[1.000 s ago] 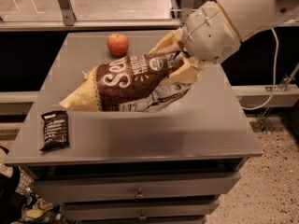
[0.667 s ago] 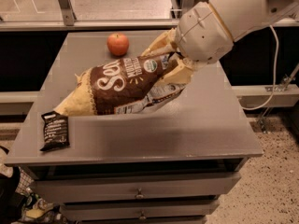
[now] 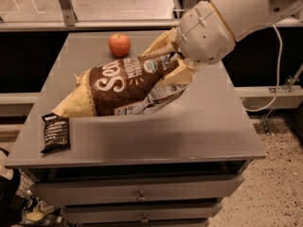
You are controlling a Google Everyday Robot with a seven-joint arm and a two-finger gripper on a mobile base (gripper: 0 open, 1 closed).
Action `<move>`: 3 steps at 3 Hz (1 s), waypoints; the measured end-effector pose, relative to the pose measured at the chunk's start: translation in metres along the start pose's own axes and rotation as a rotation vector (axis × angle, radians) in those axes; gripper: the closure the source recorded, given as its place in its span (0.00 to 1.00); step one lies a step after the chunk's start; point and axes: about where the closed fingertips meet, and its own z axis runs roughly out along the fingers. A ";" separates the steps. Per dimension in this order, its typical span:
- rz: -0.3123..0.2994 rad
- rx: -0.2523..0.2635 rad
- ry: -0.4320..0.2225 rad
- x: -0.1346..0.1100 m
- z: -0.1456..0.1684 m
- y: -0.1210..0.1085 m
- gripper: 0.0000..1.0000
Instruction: Move brown chip bag near rxbar chocolate
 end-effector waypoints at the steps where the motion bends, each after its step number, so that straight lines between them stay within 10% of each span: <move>1: -0.005 0.000 0.001 -0.003 0.001 0.000 0.36; 3: -0.012 0.000 0.002 -0.007 0.003 -0.001 0.00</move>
Offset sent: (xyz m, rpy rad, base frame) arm -0.0007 0.0017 0.0009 -0.0003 -0.0026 0.0017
